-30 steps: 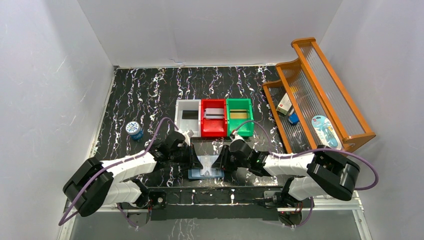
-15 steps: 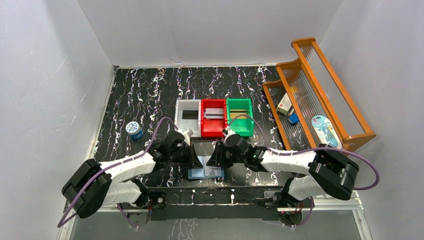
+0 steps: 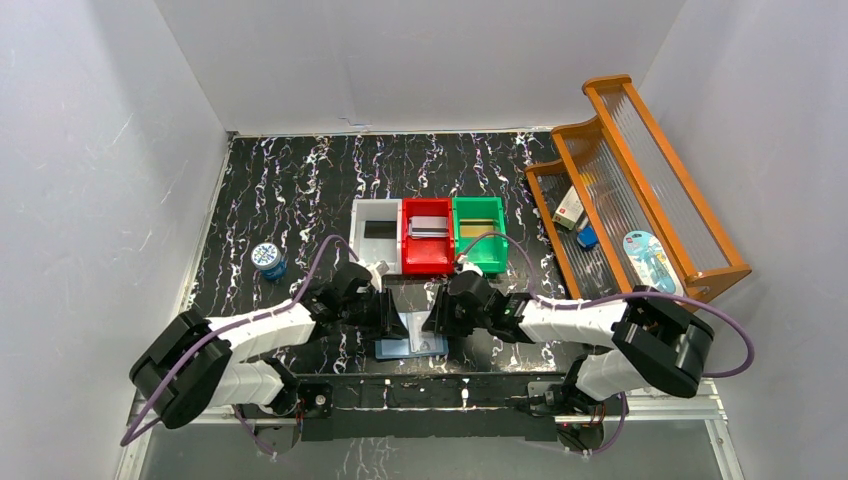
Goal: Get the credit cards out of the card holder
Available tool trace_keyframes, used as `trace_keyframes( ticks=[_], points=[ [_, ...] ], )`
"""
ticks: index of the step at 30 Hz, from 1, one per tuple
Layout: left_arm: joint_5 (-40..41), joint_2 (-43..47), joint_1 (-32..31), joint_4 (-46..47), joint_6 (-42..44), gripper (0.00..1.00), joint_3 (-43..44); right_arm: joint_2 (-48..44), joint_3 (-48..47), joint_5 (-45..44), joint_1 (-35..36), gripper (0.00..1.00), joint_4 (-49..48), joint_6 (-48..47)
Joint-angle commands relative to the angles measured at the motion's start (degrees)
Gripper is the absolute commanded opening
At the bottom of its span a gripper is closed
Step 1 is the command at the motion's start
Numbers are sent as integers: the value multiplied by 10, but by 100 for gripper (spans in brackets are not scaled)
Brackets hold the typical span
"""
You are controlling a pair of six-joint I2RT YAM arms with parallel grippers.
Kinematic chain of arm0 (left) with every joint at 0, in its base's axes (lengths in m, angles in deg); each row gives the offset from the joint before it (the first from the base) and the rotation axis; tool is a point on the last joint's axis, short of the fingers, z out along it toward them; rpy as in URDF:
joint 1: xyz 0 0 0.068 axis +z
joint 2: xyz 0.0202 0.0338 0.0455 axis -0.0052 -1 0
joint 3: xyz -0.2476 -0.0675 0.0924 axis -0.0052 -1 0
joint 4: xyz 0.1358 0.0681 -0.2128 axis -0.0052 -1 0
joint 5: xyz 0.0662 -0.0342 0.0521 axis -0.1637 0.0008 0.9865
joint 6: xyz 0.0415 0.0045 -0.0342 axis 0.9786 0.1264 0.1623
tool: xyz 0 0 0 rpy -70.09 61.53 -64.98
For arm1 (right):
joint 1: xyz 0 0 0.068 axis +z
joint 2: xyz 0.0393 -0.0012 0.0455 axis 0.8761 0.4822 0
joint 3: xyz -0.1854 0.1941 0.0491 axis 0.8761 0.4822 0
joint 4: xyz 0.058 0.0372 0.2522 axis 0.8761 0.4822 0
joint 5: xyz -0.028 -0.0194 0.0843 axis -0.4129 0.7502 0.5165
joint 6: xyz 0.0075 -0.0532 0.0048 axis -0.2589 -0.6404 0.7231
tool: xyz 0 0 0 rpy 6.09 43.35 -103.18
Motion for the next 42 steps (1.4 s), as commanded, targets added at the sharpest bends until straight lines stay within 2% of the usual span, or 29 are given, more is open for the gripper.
trace_keyframes(
  ticks=[1,10,15,18,24,32,42],
  points=[
    [-18,-17,-3,19,2,27,8,0,25,-14,3,45,-3,14],
    [-8,-45,-3,67,-21,28,-25,52,41,30,2,39,-77,33],
    [4,-25,-3,111,-57,21,-52,50,60,28,3,38,-95,52],
    [12,-11,-3,103,-59,17,-52,45,64,20,3,38,-86,57],
    [20,23,-3,70,-49,18,-43,48,60,13,3,38,-79,55],
    [11,32,-3,76,-46,0,-46,46,57,4,3,38,-67,56],
    [47,60,-3,-4,-20,0,-27,28,57,-15,3,38,-41,59]
  ],
)
